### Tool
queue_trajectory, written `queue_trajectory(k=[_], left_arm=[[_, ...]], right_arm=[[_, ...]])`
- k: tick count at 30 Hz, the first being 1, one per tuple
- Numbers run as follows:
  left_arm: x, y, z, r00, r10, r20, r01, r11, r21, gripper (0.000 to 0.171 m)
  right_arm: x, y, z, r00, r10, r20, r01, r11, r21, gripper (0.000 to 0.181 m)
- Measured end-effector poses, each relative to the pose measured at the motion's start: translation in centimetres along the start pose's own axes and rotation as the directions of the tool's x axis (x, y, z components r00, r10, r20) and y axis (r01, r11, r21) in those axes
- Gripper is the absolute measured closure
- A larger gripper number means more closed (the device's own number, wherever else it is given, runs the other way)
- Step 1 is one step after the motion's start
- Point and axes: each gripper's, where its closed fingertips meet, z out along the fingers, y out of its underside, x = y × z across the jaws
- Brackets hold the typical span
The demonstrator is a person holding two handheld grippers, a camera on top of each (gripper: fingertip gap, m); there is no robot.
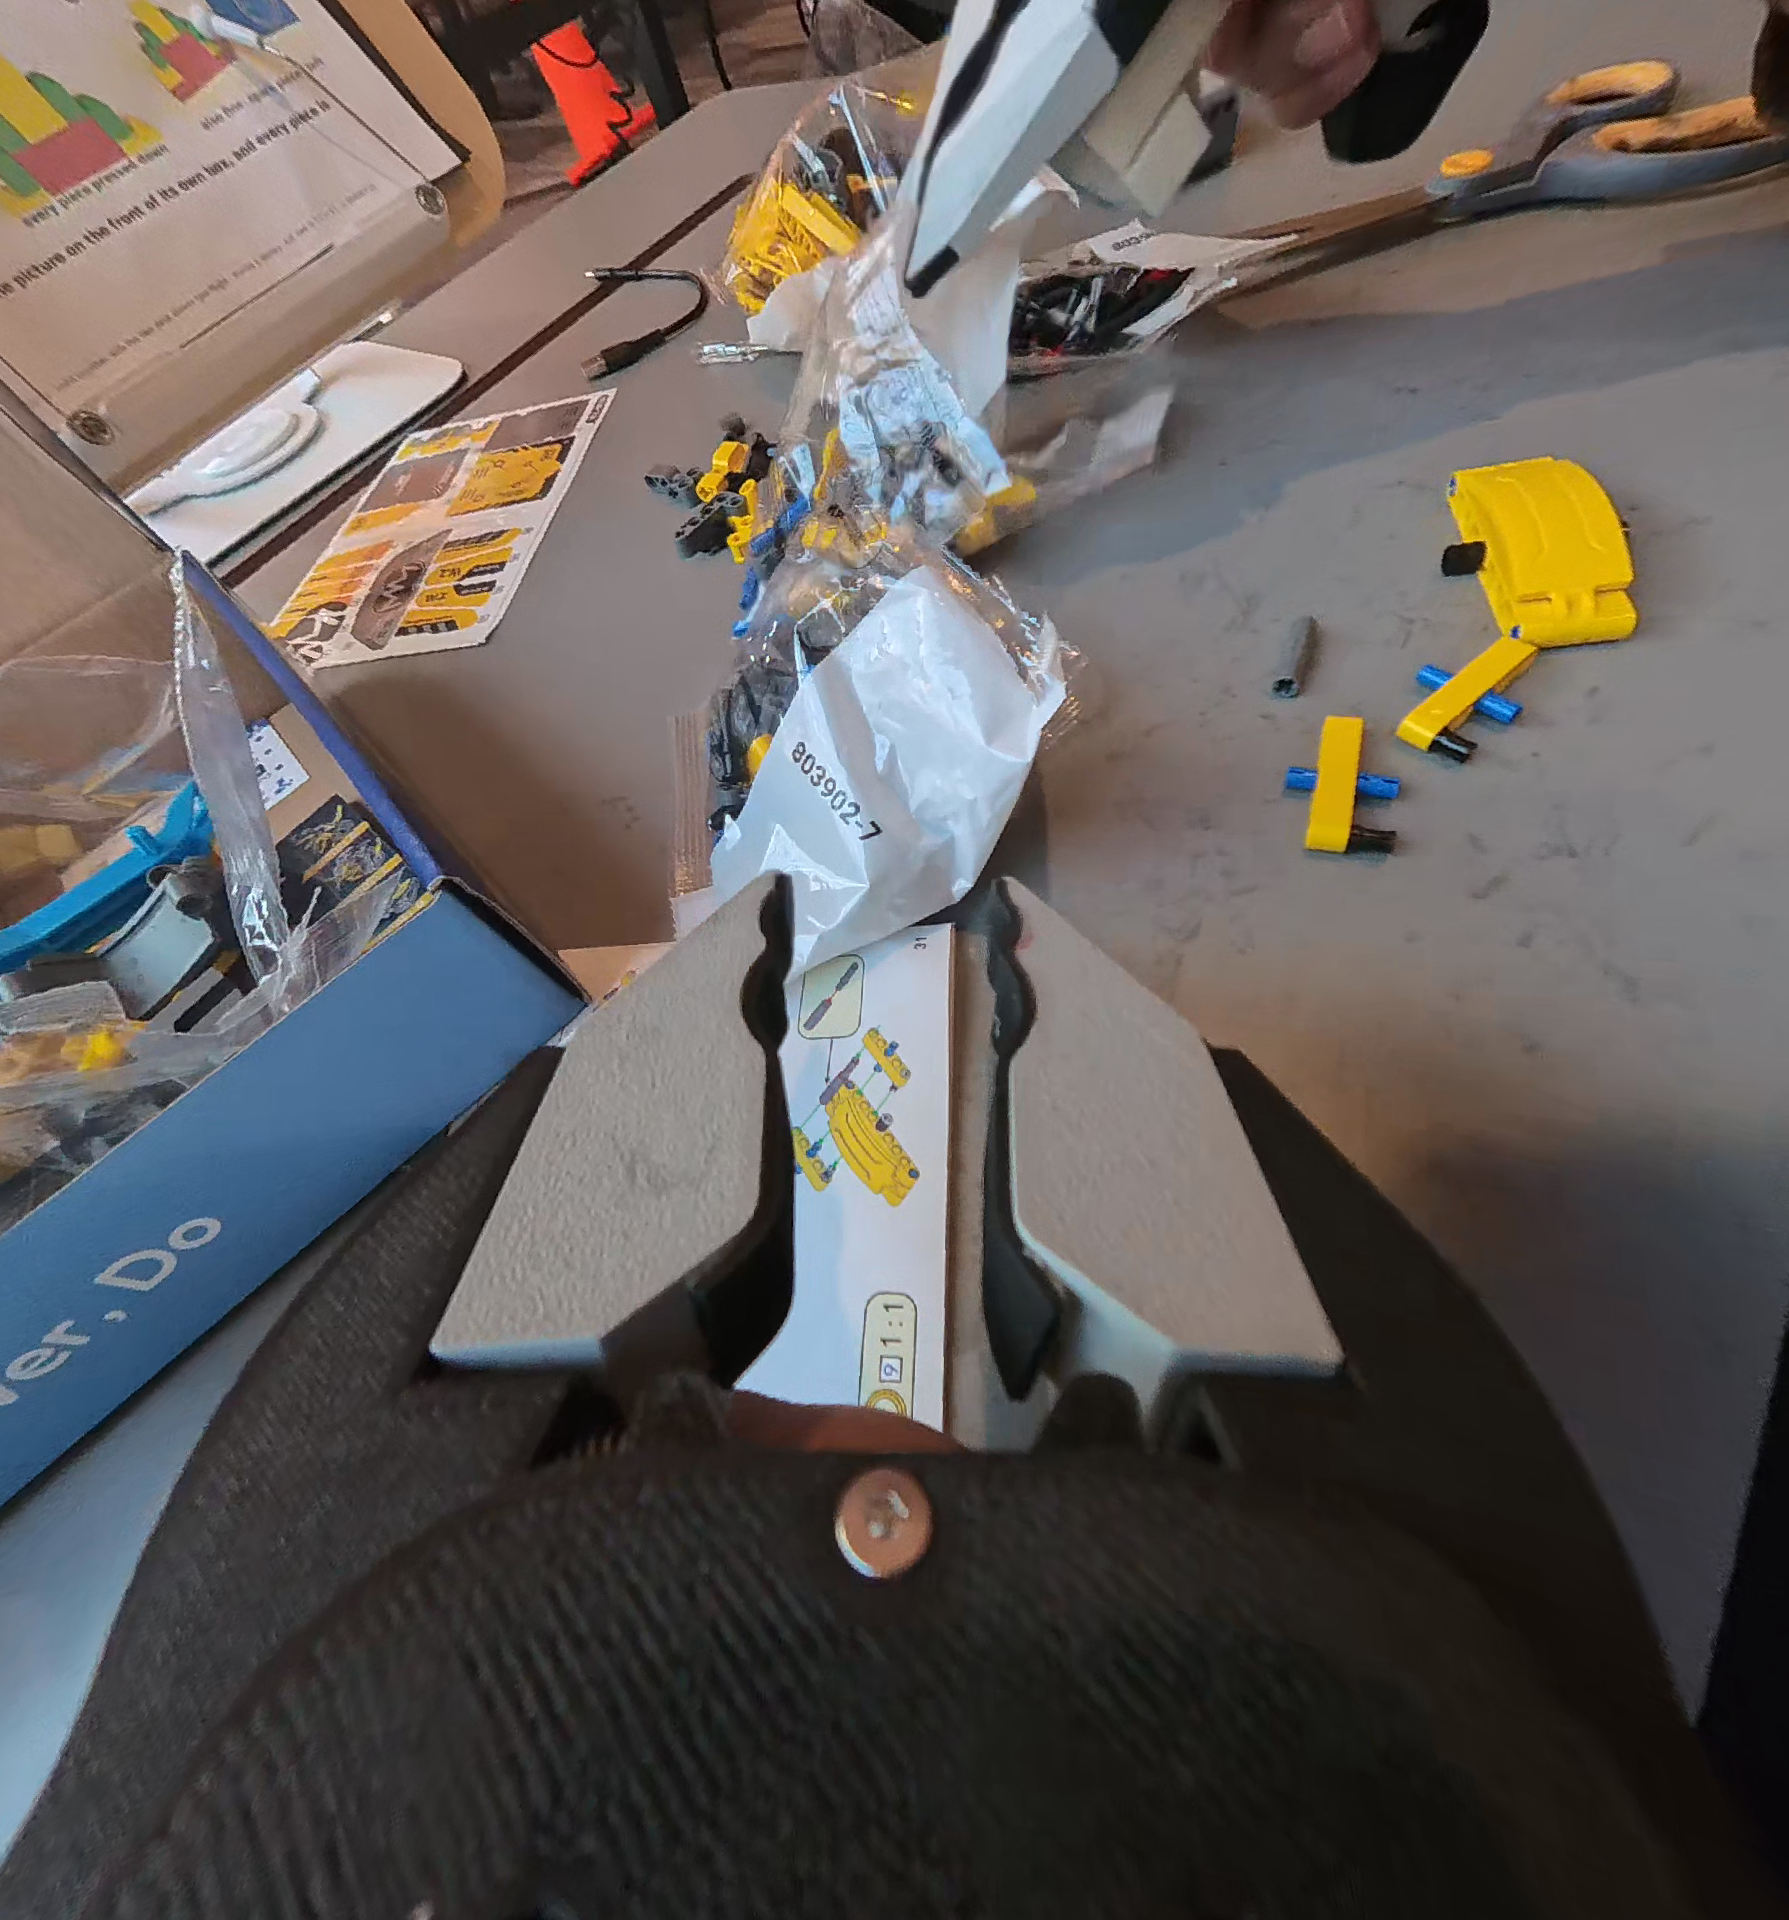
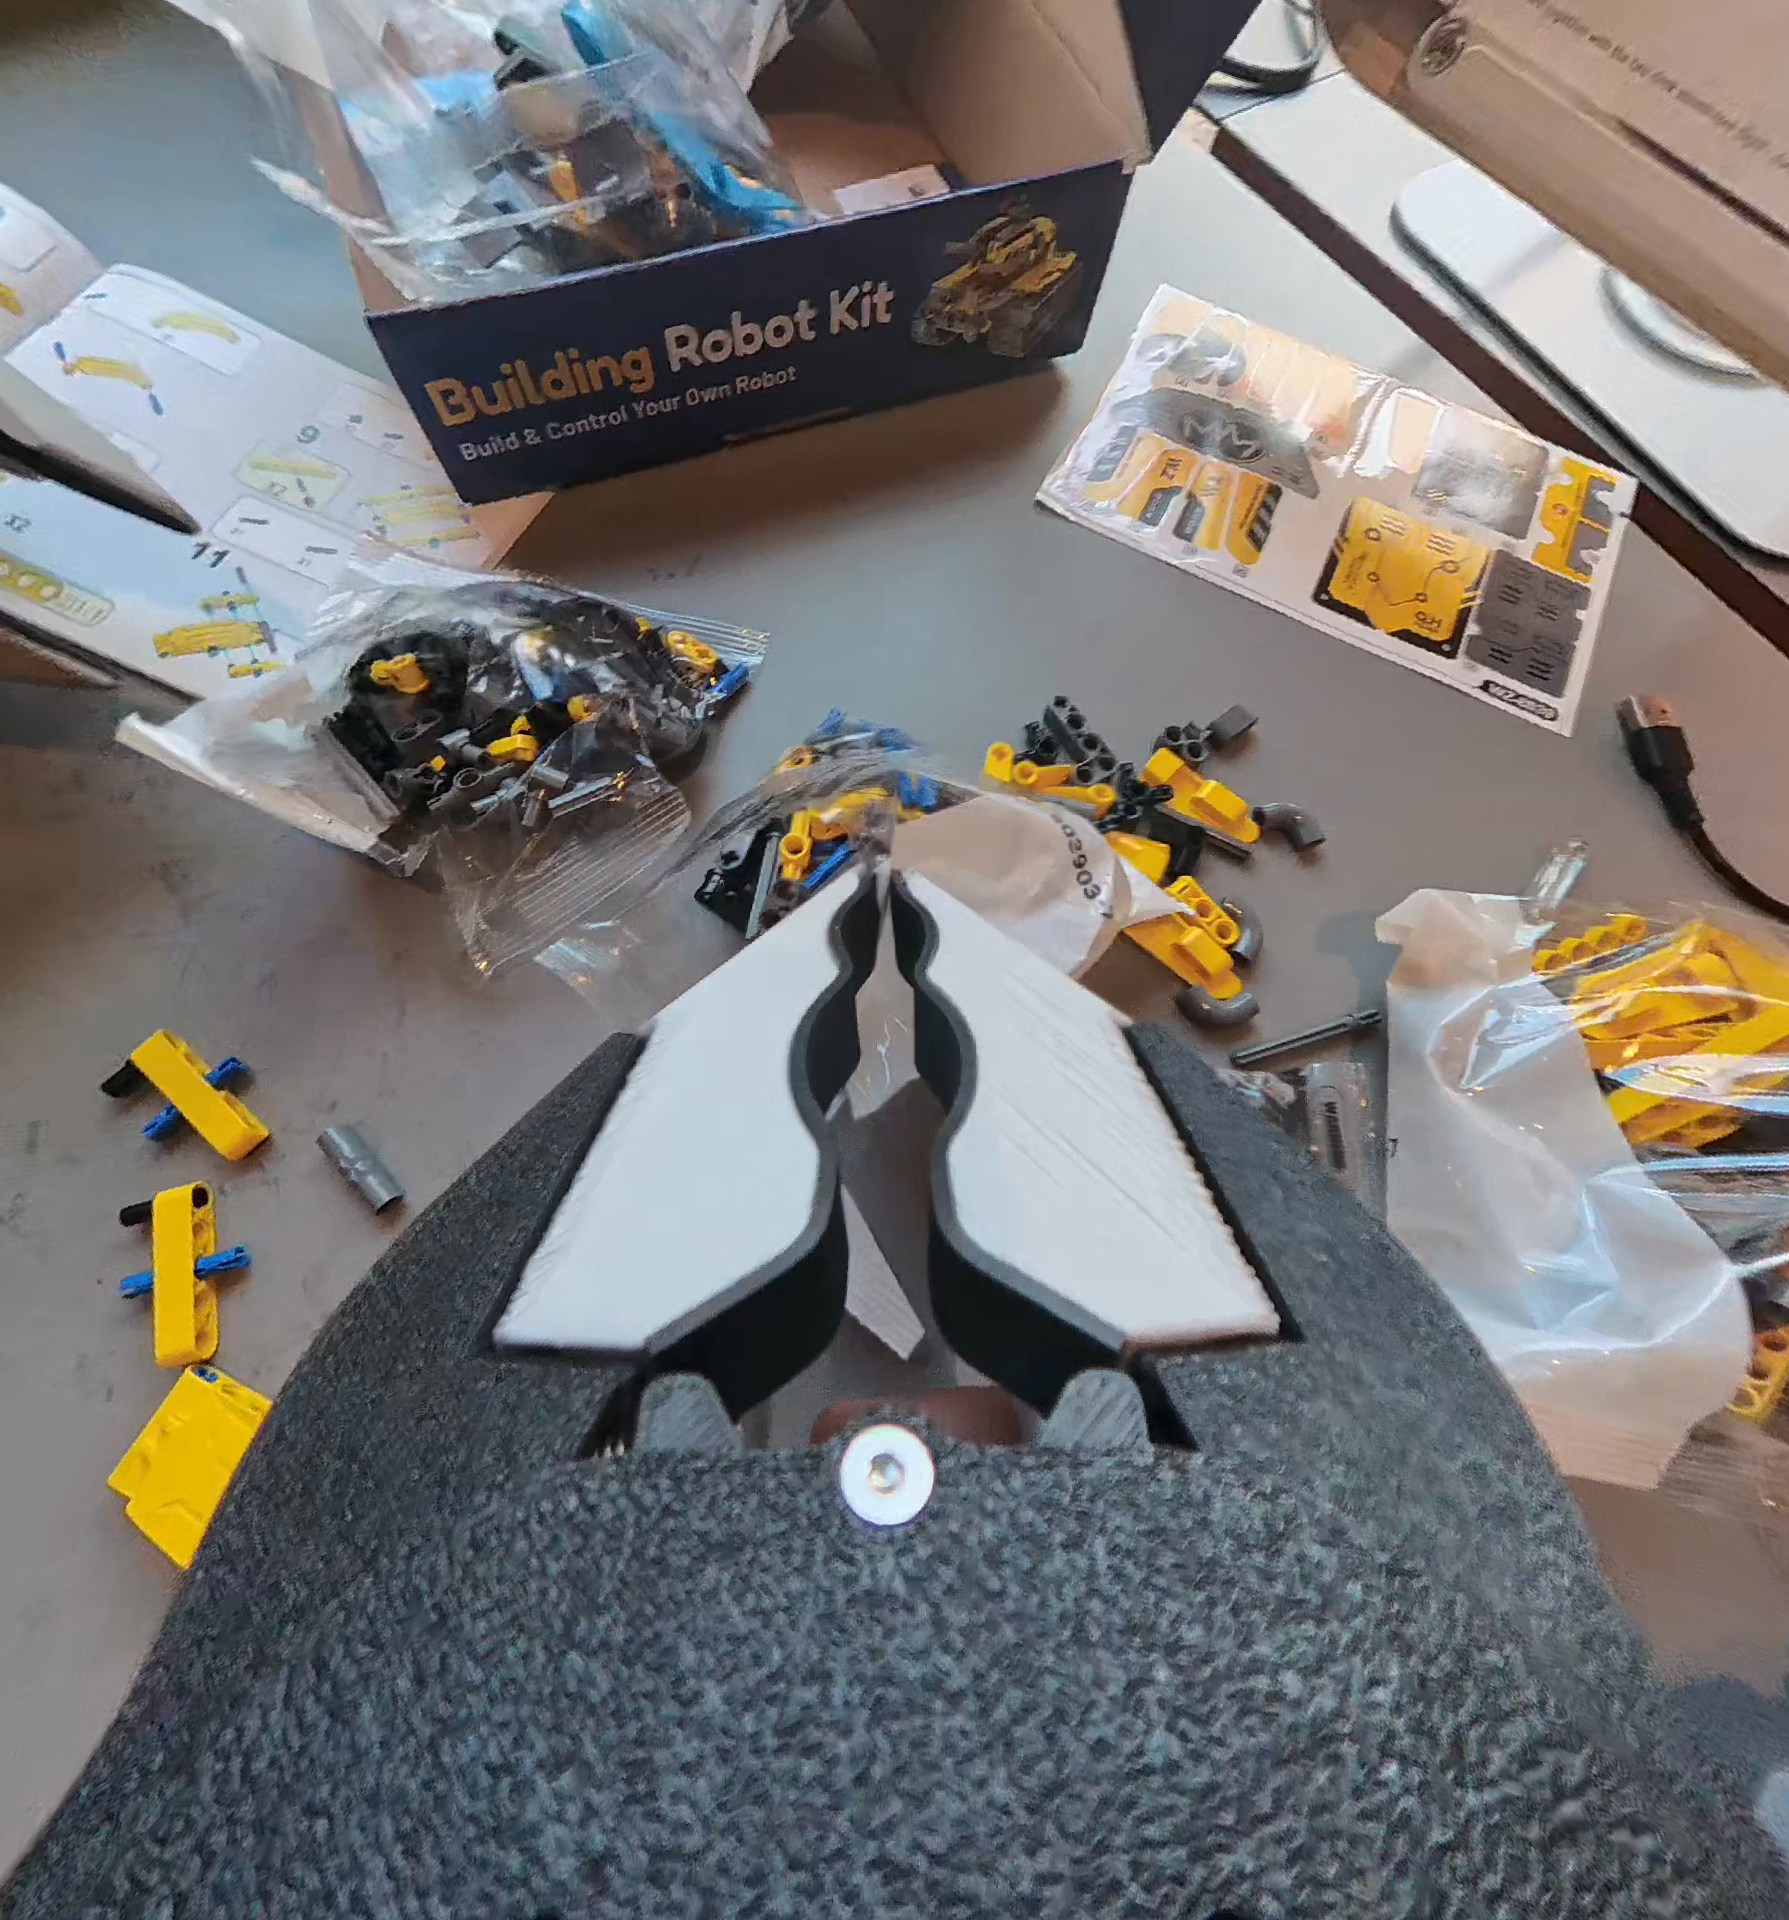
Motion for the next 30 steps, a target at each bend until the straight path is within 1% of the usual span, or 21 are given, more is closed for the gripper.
queue_trajectory(k=[3, 5, 7, 9, 11, 14, 15, 17, 19, 20, 23, 24, 26, 28, 29, 30], left_arm=[[-0.2, 0.2, 0.1, 0.999, -0.047, -0.025, 0.047, 0.999, -0.010, 0.136], [-0.4, 0.1, 0.1, 0.996, -0.078, -0.035, 0.077, 0.997, -0.008, 0.136], [-0.4, 0.1, 0.0, 0.995, -0.090, -0.045, 0.090, 0.996, -0.002, 0.136], [-0.3, 0.1, 0.0, 0.995, -0.087, -0.054, 0.087, 0.996, 0.001, 0.136], [-0.2, 0.0, 0.0, 0.996, -0.076, -0.054, 0.077, 0.997, 0.002, 0.136], [0.0, 0.1, 0.1, 0.996, -0.061, -0.058, 0.061, 0.998, -0.004, 0.136], [0.1, 0.1, 0.2, 0.996, -0.060, -0.063, 0.060, 0.998, -0.007, 0.136], [0.1, 0.0, 0.2, 0.996, -0.059, -0.067, 0.059, 0.998, -0.001, 0.136], [0.0, -0.2, 0.2, 0.997, -0.055, -0.063, 0.056, 0.998, 0.015, 0.136], [-0.1, -0.3, 0.1, 0.997, -0.053, -0.059, 0.054, 0.998, 0.021, 0.136], [-0.2, -0.4, 0.0, 0.998, -0.048, -0.048, 0.050, 0.998, 0.037, 0.136], [-0.2, -0.5, -0.1, 0.998, -0.050, -0.044, 0.052, 0.998, 0.040, 0.137], [-0.3, -0.5, -0.1, 0.998, -0.053, -0.038, 0.055, 0.997, 0.045, 0.136], [-0.4, -0.6, -0.2, 0.998, -0.048, -0.030, 0.050, 0.997, 0.052, 0.136], [-0.4, -0.6, -0.2, 0.999, -0.043, -0.024, 0.044, 0.997, 0.057, 0.136], [-0.4, -0.7, -0.3, 0.999, -0.036, -0.019, 0.037, 0.997, 0.065, 0.136]], right_arm=[[-1.3, 1.2, 0.3, 0.997, -0.056, 0.044, 0.057, 0.998, -0.011, 0.167], [-1.4, 2.5, 0.2, 0.993, -0.111, 0.030, 0.112, 0.993, -0.046, 0.160], [-1.2, 3.2, -0.6, 0.986, -0.169, 0.009, 0.169, 0.984, -0.055, 0.152], [-0.6, 3.7, -2.1, 0.980, -0.197, -0.021, 0.196, 0.979, -0.047, 0.152], [0.6, 3.9, -4.1, 0.978, -0.195, -0.068, 0.194, 0.981, -0.023, 0.152], [3.6, 3.7, -7.4, 0.976, -0.129, -0.176, 0.141, 0.988, 0.056, 0.156], [4.1, 3.7, -8.2, 0.978, -0.100, -0.183, 0.117, 0.990, 0.084, 0.157], [4.6, 4.2, -9.1, 0.980, -0.068, -0.185, 0.088, 0.991, 0.101, 0.157], [4.9, 4.8, -9.2, 0.975, -0.083, -0.206, 0.105, 0.990, 0.099, 0.154], [4.4, 4.9, -9.1, 0.976, -0.097, -0.197, 0.119, 0.987, 0.108, 0.153], [1.2, 5.4, -8.1, 0.975, -0.205, -0.086, 0.215, 0.967, 0.134, 0.151], [0.7, 5.9, -7.6, 0.967, -0.242, -0.083, 0.251, 0.961, 0.115, 0.150], [1.5, 6.6, -7.0, 0.952, -0.274, -0.137, 0.286, 0.956, 0.073, 0.150], [2.7, 6.6, -7.0, 0.958, -0.228, -0.175, 0.246, 0.965, 0.090, 0.150], [3.1, 6.6, -7.1, 0.967, -0.188, -0.174, 0.209, 0.972, 0.112, 0.150], [3.1, 6.7, -7.1, 0.977, -0.157, -0.145, 0.176, 0.976, 0.129, 0.150]])
